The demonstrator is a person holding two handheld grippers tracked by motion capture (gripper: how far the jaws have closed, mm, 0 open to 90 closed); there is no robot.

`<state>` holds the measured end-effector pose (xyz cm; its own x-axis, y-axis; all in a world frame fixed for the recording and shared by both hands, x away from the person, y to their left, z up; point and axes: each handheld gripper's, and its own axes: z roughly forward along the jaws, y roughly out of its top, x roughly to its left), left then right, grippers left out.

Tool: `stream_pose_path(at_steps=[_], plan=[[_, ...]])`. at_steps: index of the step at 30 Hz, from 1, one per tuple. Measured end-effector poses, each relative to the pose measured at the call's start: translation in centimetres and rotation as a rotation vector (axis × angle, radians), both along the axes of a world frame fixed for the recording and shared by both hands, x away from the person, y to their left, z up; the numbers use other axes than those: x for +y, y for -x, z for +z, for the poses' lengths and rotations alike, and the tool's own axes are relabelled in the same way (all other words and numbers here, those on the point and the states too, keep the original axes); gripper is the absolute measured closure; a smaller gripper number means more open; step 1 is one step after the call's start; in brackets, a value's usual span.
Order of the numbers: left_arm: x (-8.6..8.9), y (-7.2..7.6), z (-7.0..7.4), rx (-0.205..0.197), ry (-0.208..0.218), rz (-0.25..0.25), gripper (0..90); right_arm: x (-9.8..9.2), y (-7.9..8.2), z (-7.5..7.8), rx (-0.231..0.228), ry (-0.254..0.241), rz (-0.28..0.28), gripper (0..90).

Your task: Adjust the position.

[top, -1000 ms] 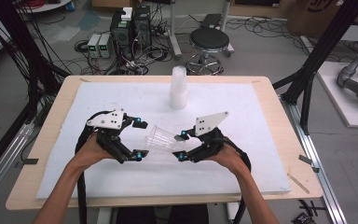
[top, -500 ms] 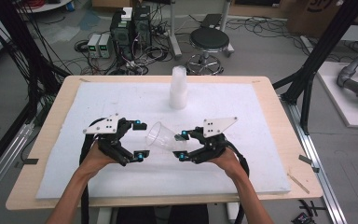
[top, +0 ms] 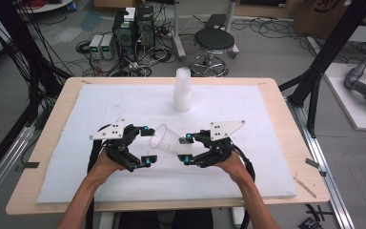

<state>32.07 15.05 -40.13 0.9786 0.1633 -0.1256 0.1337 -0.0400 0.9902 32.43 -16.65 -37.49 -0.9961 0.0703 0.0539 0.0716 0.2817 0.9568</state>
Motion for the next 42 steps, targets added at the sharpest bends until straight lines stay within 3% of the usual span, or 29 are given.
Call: stream_pose_path(at_steps=[8,16,23,28,32,42], plan=[[-2.1,-0.5,0.8,0.001,0.024,-0.048,5.9,0.2,0.0,0.0,-0.005,0.002,0.009,43.2],[-3.1,-0.7,1.5,-0.003,0.033,-0.073,5.9,0.3,0.1,-0.1,-0.002,0.003,0.019,43.2],[-3.1,-0.8,1.6,-0.008,0.043,-0.085,13.0,0.4,0.1,-0.2,-0.003,0.005,0.023,43.2],[-3.1,-0.7,1.6,-0.035,0.046,-0.097,25.4,0.5,0.0,-0.3,0.001,0.011,0.023,43.2],[-3.0,-0.7,1.6,-0.04,0.047,-0.104,30.2,0.5,0.0,-0.4,0.005,0.01,0.021,43.2],[-3.0,-0.7,1.7,-0.04,0.044,-0.104,32.2,0.5,0.0,-0.4,-0.005,0.013,0.021,43.1]])
